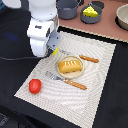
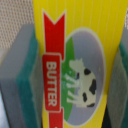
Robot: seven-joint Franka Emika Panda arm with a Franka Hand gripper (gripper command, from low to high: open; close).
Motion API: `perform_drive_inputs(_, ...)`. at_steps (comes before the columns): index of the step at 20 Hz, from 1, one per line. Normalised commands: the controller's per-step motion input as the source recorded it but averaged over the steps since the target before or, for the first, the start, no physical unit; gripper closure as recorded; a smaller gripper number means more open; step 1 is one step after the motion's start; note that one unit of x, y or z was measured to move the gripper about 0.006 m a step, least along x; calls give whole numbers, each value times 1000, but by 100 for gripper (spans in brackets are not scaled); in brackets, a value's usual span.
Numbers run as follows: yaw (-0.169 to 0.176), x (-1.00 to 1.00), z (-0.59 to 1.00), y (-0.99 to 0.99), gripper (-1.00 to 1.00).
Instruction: Interact with the objects in diverse but meaningful ways.
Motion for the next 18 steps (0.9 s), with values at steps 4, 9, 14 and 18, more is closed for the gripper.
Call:
perform_drive_inputs(4,7,0,-215,-258,100)
perform_drive_inputs(9,3,46,-103,-228,100)
perform_drive_inputs(14,0,113,68,-193,-100)
perform_drive_inputs(18,0,109,242,-216,-100)
